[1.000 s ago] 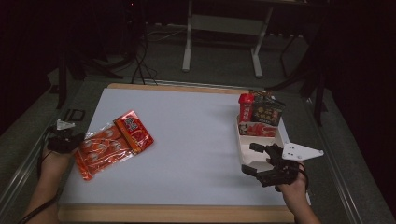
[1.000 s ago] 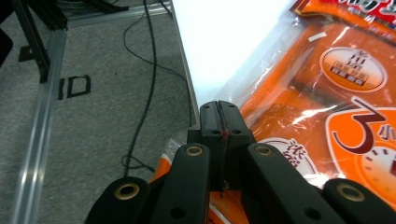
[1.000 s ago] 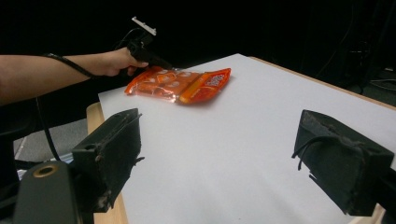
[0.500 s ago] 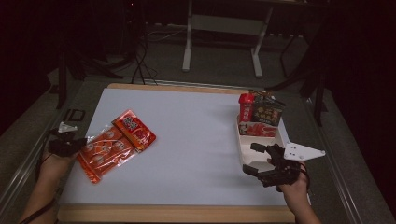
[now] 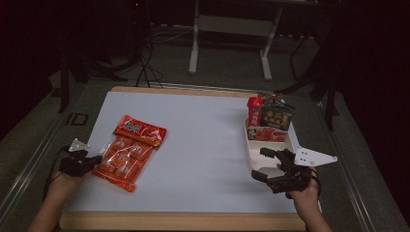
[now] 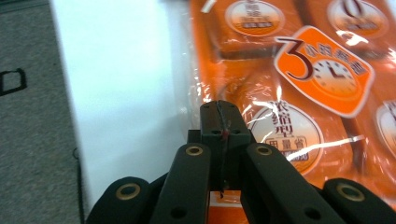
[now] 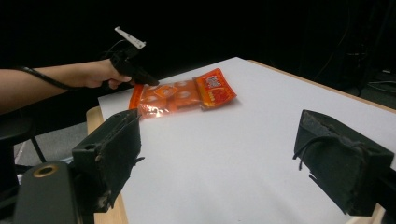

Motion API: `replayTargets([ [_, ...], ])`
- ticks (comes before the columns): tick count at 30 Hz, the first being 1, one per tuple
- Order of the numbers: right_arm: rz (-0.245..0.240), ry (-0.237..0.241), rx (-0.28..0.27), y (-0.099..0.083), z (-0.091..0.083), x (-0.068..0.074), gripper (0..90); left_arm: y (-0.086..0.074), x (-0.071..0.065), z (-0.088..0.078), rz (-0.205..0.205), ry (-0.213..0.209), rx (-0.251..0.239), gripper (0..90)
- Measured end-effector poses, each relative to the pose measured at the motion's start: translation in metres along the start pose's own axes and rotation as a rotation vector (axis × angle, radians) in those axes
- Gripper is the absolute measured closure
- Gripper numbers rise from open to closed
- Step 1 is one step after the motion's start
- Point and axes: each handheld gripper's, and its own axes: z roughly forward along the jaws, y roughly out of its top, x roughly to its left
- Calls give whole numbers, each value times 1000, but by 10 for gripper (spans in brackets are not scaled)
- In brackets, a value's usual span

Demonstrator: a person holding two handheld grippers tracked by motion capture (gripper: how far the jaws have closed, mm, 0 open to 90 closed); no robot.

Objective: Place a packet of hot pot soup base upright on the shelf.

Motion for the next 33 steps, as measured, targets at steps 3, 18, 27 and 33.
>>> replayTargets([
  [3, 2, -1, -1, 0, 0, 0, 144, -2, -12, 0, 5, -25, 1, 900],
  [18, -1, -3, -1, 1, -1, 0, 144, -6, -62, 3, 68, -175, -11, 900],
  [27, -1, -7, -11, 2, -4, 0, 145, 7, -42, 11, 0, -94, -48, 900],
  [33, 6, -11, -12, 1, -5, -1, 144, 20, -31, 23, -22, -48, -50, 900],
])
